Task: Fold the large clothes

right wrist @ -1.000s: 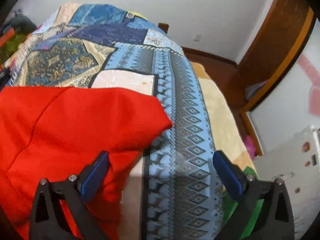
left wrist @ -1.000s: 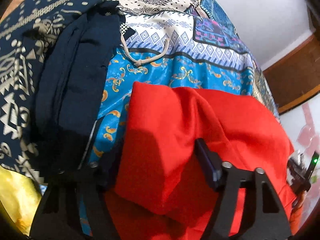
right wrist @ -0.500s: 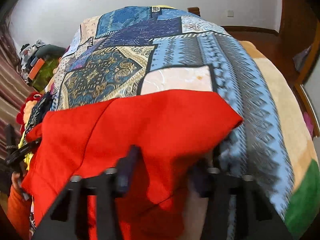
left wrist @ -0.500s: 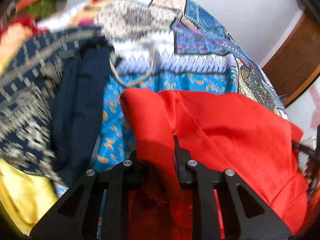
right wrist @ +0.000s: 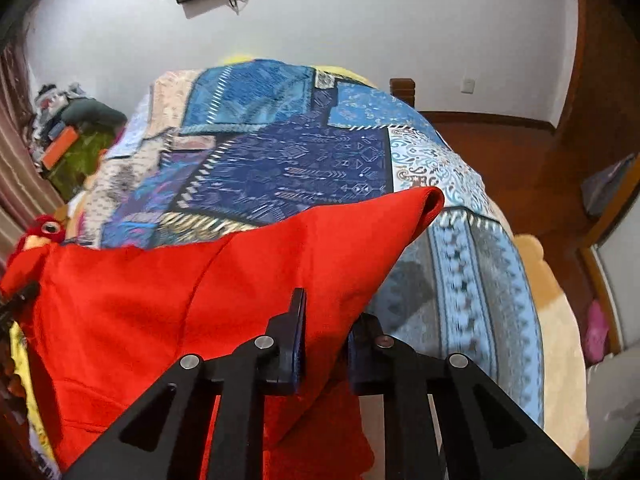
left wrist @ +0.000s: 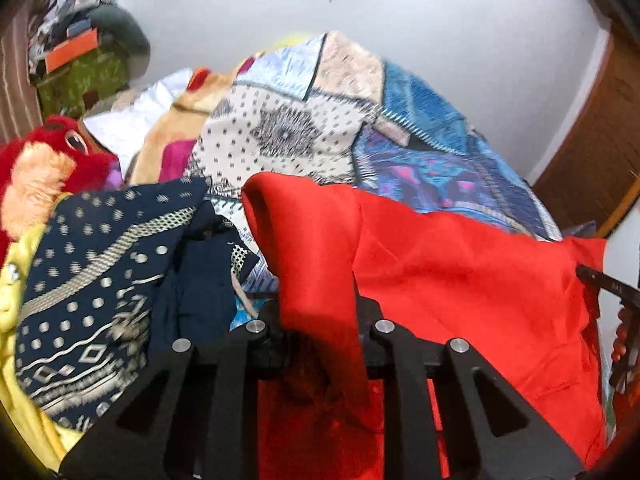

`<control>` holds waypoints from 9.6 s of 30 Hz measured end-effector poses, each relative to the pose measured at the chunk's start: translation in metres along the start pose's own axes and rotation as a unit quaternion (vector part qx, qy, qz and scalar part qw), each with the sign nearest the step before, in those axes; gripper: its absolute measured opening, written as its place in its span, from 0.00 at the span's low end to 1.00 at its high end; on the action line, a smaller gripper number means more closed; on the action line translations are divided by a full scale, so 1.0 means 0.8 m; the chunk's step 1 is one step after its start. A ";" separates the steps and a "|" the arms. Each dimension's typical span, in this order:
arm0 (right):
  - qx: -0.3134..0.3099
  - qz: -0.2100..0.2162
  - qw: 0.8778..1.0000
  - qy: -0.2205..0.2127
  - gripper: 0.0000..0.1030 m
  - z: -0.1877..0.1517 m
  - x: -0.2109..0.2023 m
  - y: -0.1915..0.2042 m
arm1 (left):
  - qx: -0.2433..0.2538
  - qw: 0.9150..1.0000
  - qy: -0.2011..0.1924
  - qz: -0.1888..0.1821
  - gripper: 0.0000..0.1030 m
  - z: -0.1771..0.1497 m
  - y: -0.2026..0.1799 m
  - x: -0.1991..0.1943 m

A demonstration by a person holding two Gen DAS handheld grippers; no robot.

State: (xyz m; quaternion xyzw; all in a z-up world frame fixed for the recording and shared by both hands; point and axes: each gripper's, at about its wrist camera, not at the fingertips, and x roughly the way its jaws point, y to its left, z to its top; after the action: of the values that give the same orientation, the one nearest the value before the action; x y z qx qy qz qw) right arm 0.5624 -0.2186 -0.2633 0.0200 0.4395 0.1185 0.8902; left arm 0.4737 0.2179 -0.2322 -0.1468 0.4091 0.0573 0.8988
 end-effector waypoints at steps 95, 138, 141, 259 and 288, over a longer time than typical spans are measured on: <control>-0.040 0.164 0.985 -0.018 0.07 -0.166 -0.271 0.065 | 0.009 0.998 -0.065 0.004 0.02 -0.091 0.020 -0.261; -0.127 -0.228 0.964 -0.044 0.84 0.039 -0.056 -0.006 | 0.149 0.970 0.094 0.166 0.79 -0.037 -0.032 0.078; -0.083 -0.166 0.982 -0.038 0.84 0.038 -0.078 -0.040 | 0.101 0.979 0.087 0.152 0.80 -0.036 -0.013 0.079; -0.251 0.084 0.961 0.079 1.00 -0.139 -0.041 0.281 | -0.049 0.987 -0.147 -0.036 0.05 -0.016 -0.075 -0.113; 0.075 0.042 0.996 0.017 1.00 -0.185 -0.238 -0.099 | 0.340 0.922 0.085 -0.164 0.79 -0.165 -0.390 -0.033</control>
State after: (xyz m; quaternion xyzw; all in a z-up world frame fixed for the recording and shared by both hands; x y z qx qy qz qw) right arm 0.3497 -0.3496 -0.2168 0.1031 0.4614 0.1224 0.8726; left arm 0.4310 -0.1195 -0.2264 0.0983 0.4490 -0.2462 0.8533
